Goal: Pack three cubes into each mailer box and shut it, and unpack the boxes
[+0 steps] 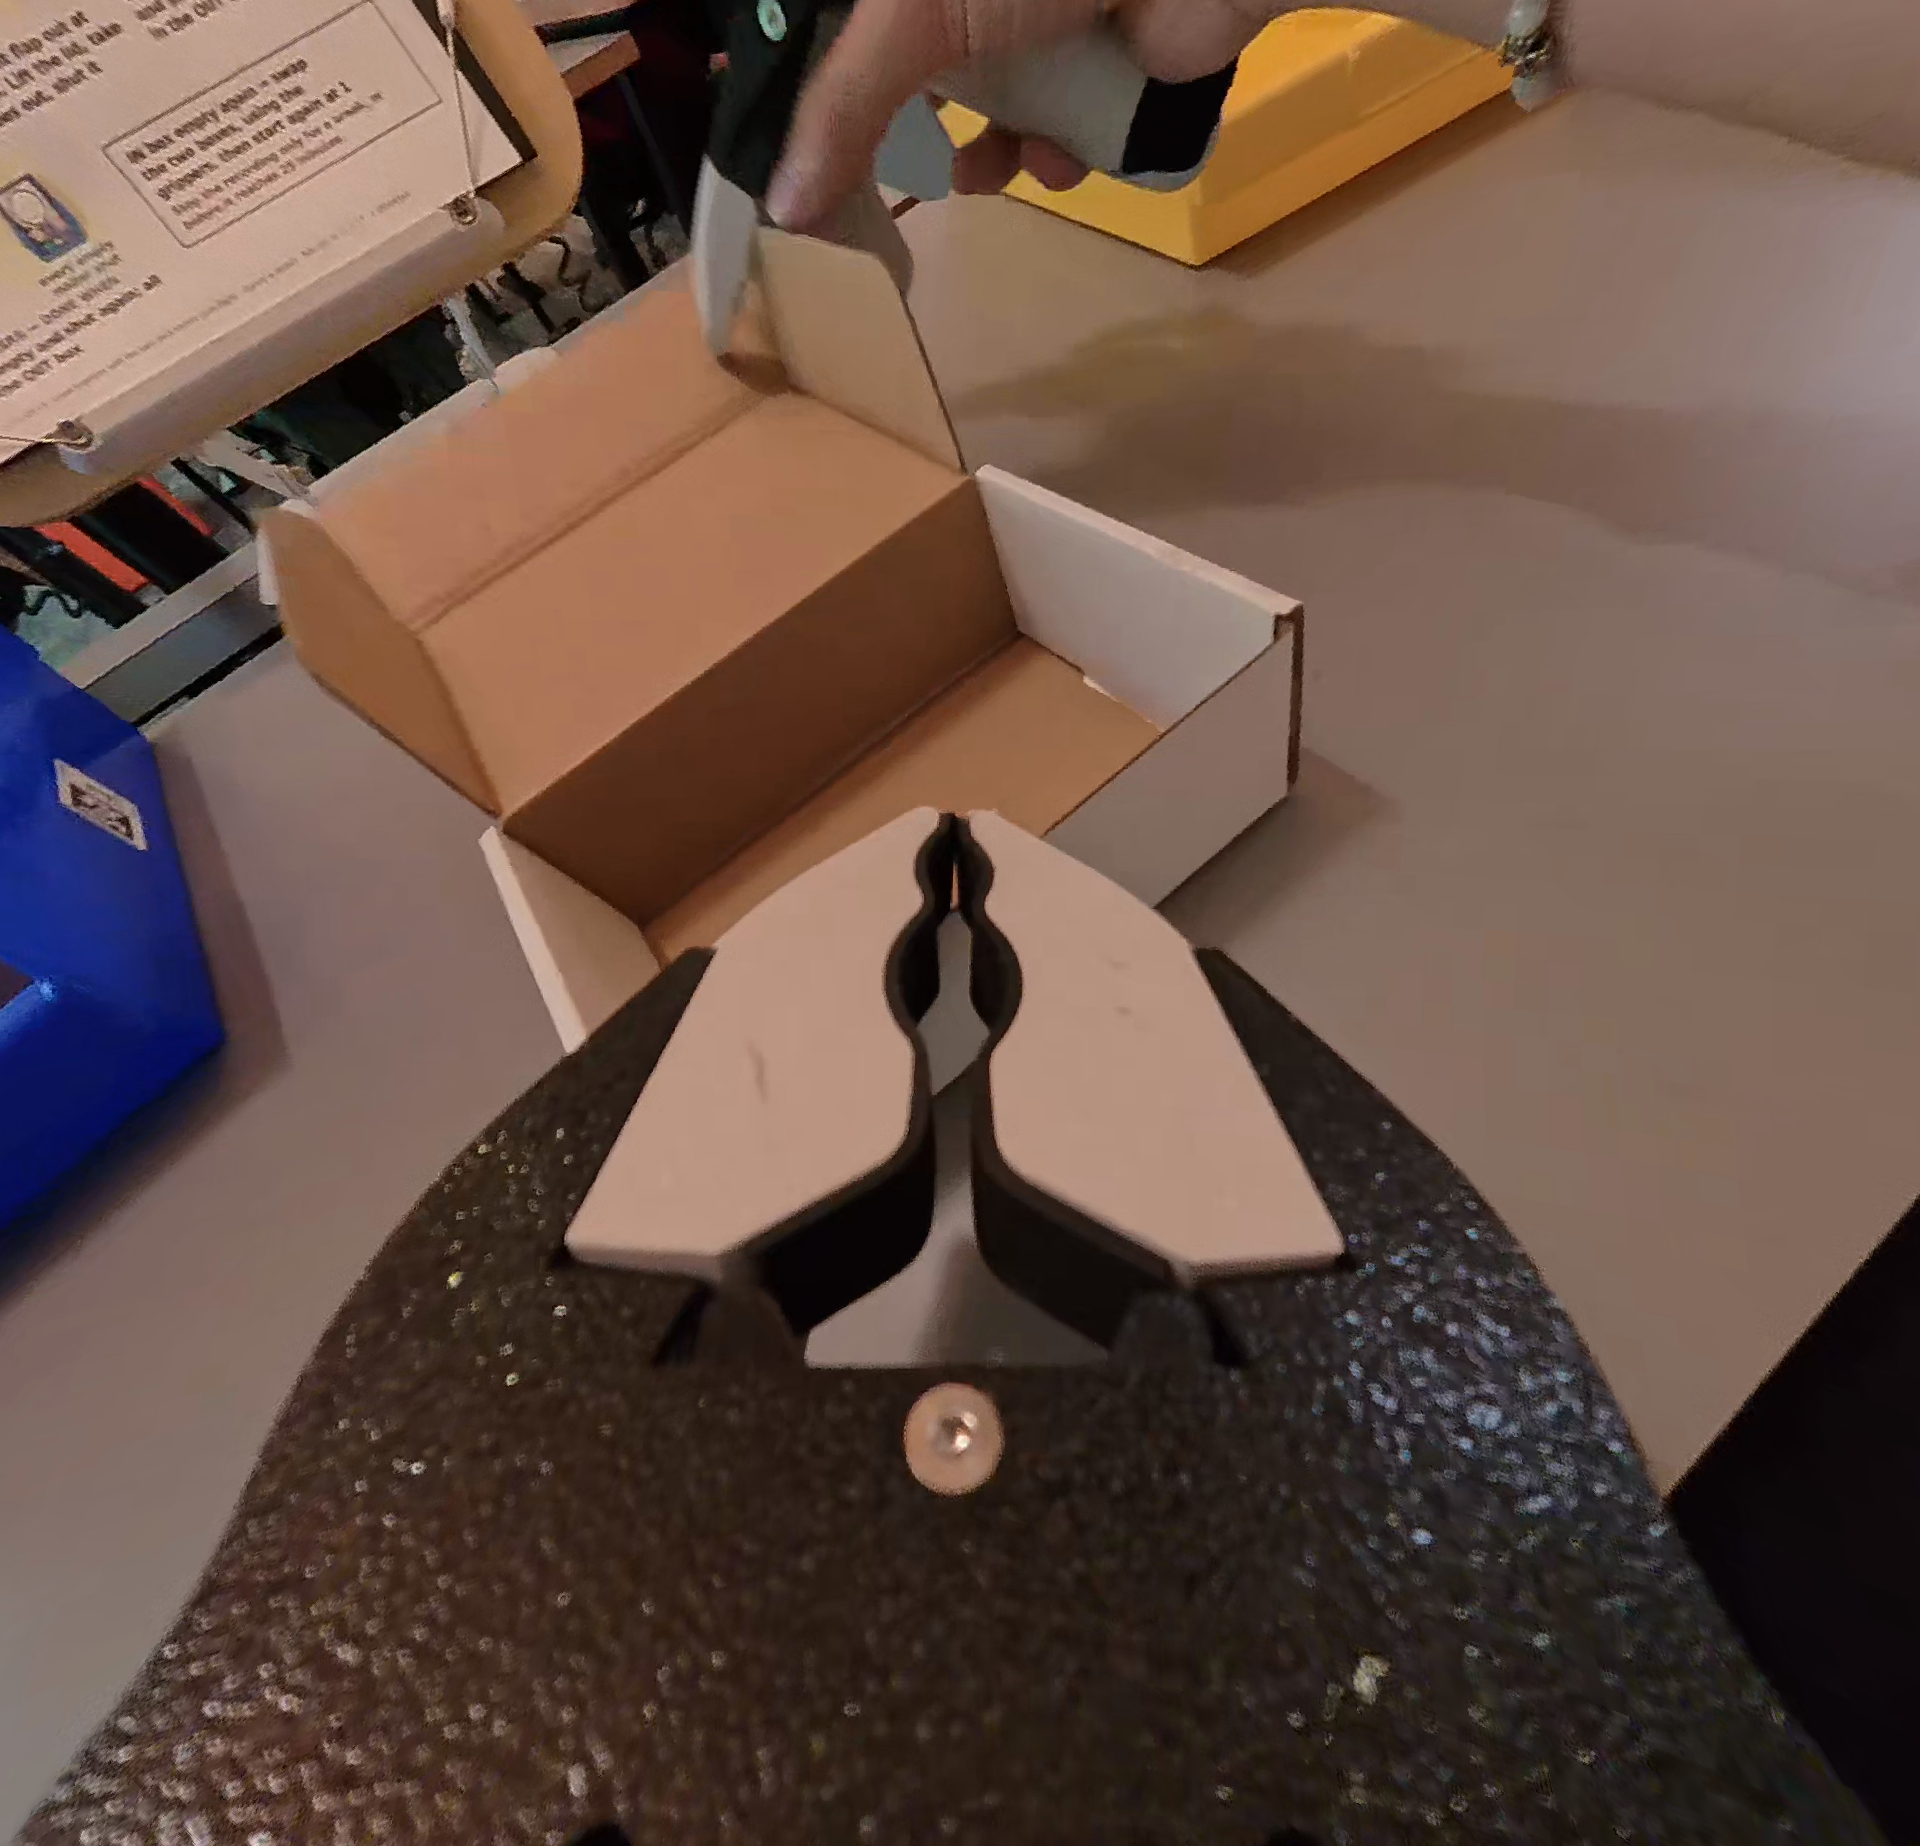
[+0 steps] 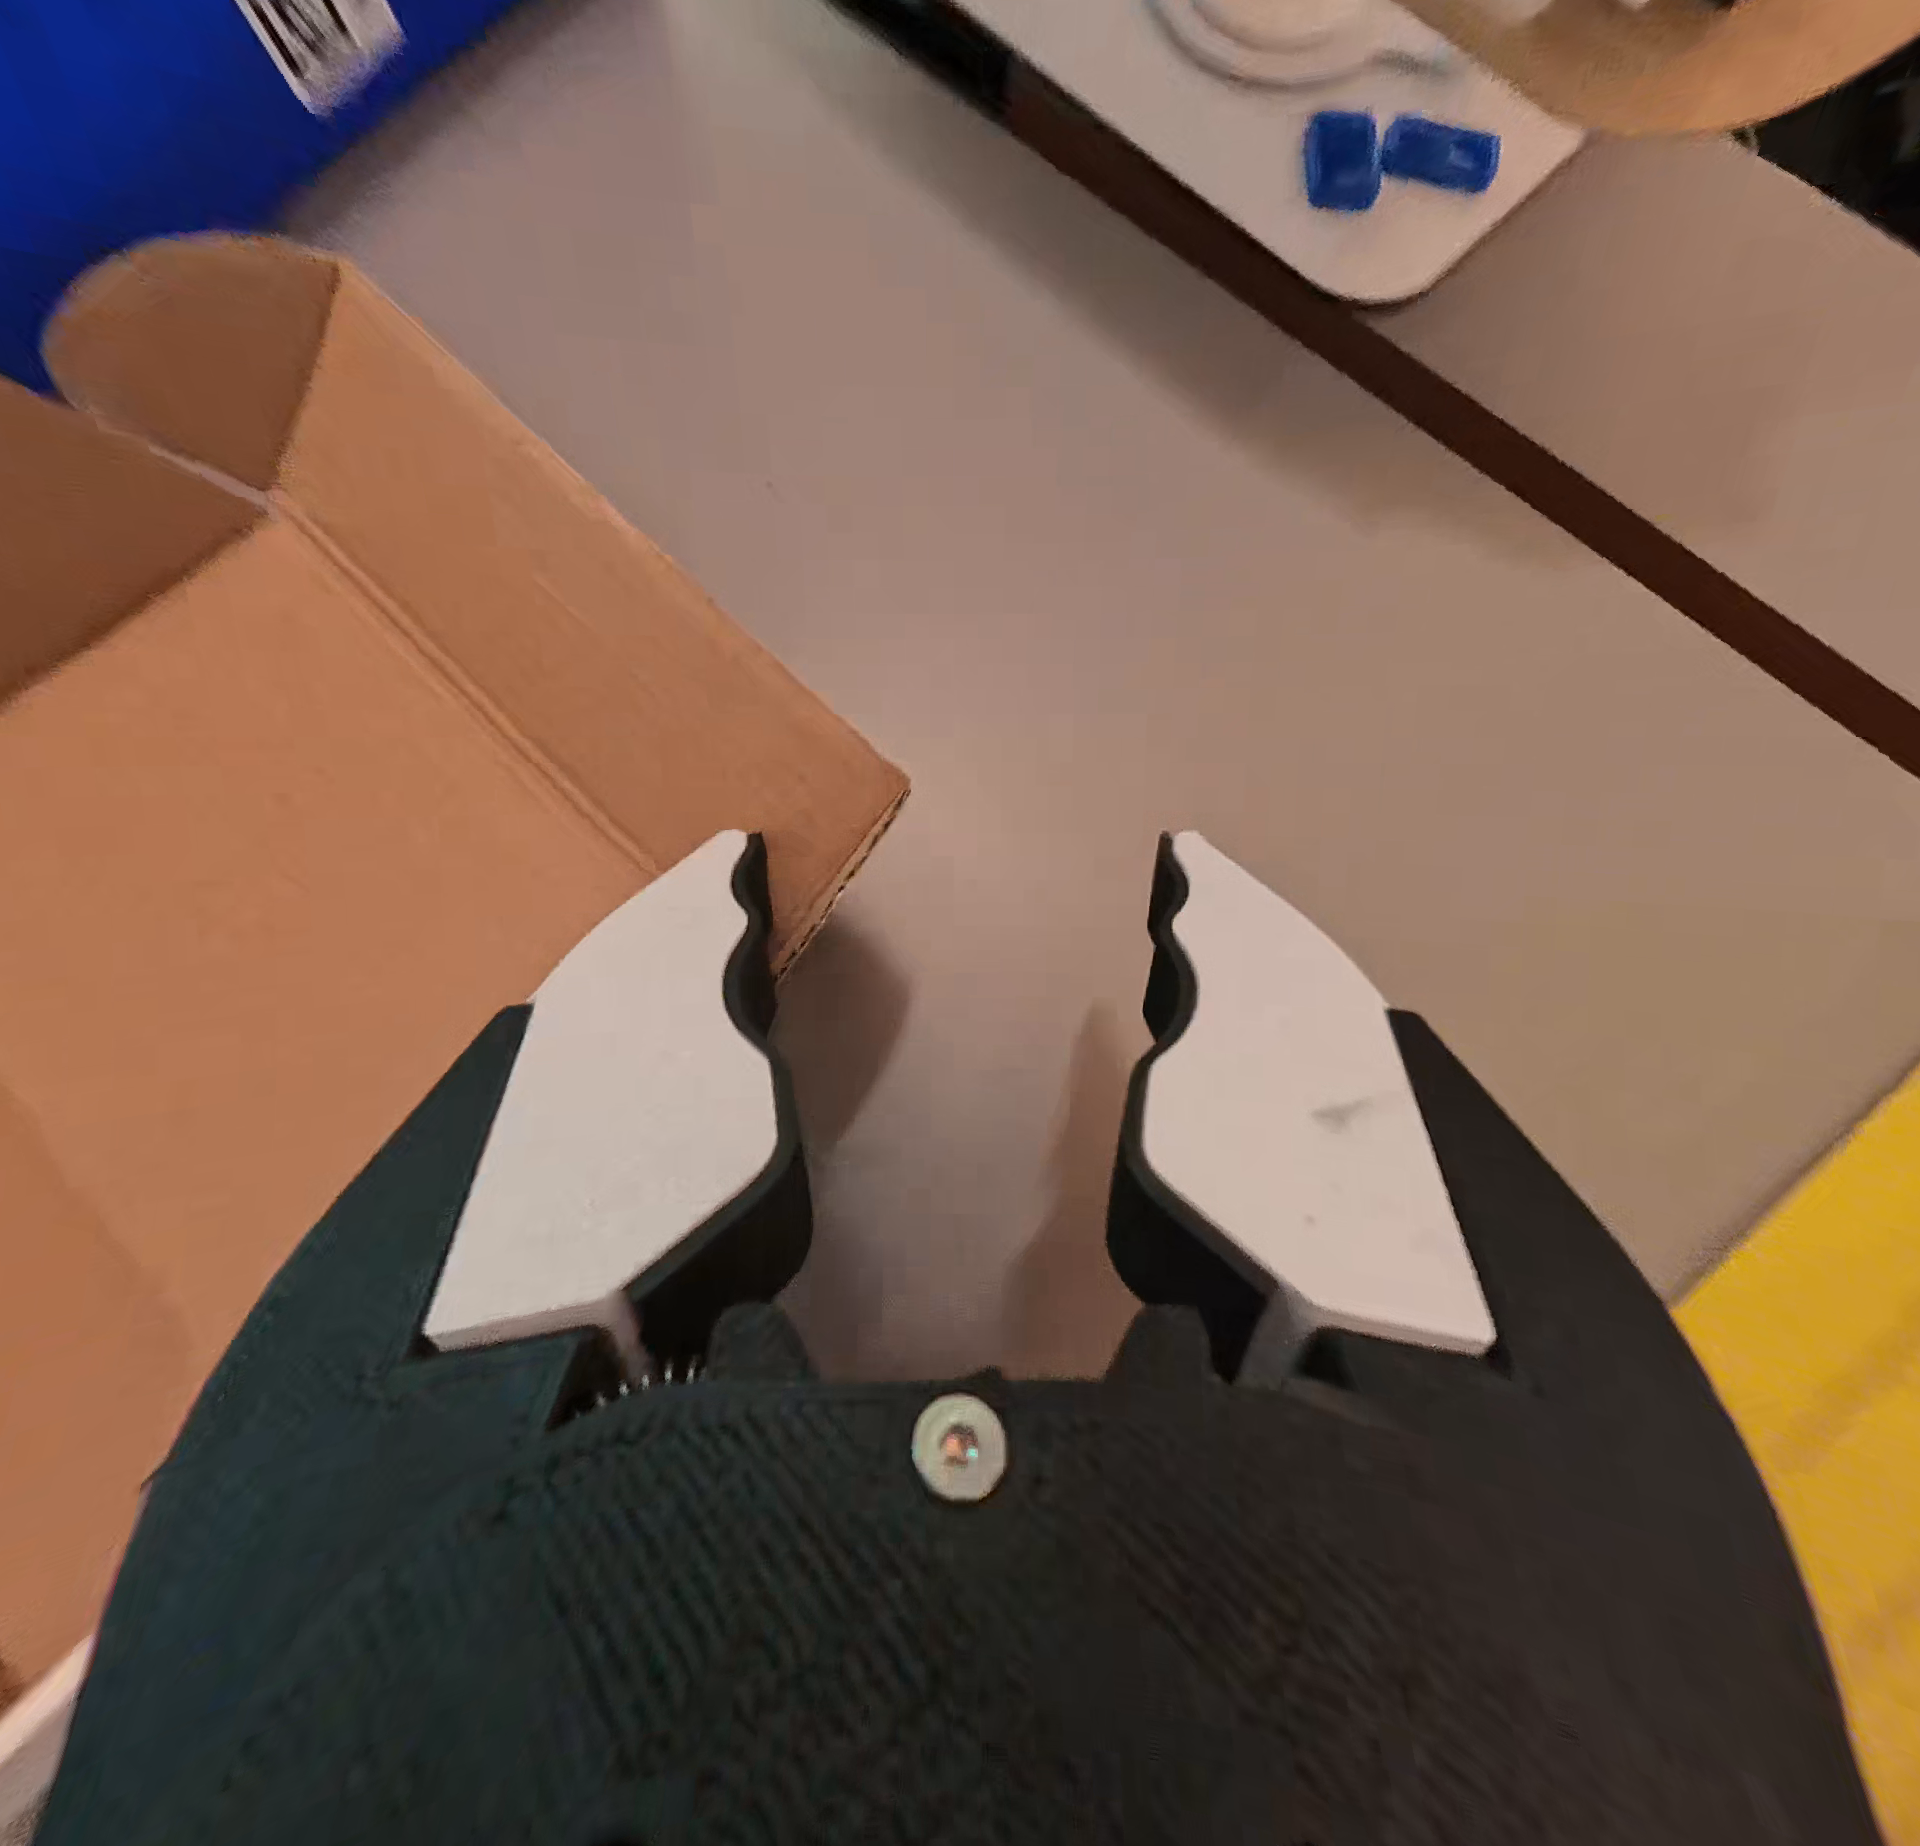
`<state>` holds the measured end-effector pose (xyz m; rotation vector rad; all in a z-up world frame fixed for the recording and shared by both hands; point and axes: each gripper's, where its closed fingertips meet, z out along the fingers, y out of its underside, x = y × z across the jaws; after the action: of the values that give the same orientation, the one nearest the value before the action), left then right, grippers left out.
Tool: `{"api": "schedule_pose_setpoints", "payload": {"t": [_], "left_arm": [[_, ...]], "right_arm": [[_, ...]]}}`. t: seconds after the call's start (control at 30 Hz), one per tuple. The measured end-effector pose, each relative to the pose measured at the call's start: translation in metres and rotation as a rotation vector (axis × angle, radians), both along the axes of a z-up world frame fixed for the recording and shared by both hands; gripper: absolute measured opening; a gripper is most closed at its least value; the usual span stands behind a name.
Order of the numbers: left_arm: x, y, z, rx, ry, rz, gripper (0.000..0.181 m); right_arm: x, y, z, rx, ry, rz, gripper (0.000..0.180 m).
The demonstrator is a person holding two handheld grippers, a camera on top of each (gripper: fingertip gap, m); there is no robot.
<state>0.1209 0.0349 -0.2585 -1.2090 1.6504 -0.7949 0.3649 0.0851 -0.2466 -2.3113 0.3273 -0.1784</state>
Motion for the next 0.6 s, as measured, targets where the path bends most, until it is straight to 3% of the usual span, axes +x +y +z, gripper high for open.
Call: {"api": "schedule_pose_setpoints", "payload": {"t": [0.23,0.37,0.43,0.5,0.6], "left_arm": [[0.006,-0.004,0.006,-0.046,-0.022,-0.037,0.008],[0.005,0.015,0.042,-0.106,-0.133,-0.019,0.014],[0.001,0.052,0.073,-0.132,-0.197,0.04,0.015],[-0.001,0.114,0.1,-0.134,-0.209,0.152,0.016],[0.009,0.213,0.101,-0.131,0.007,0.266,0.041]], "right_arm": [[-0.05,-0.001,0.072,0.29,0.063,0.148,0.093],[-0.068,-0.028,0.108,0.445,0.023,0.12,0.103],[-0.078,-0.042,0.117,0.53,0.013,0.105,0.105],[-0.094,-0.052,0.115,0.554,0.017,0.143,0.105],[-0.117,-0.06,0.102,0.517,0.044,0.225,0.108]]}}
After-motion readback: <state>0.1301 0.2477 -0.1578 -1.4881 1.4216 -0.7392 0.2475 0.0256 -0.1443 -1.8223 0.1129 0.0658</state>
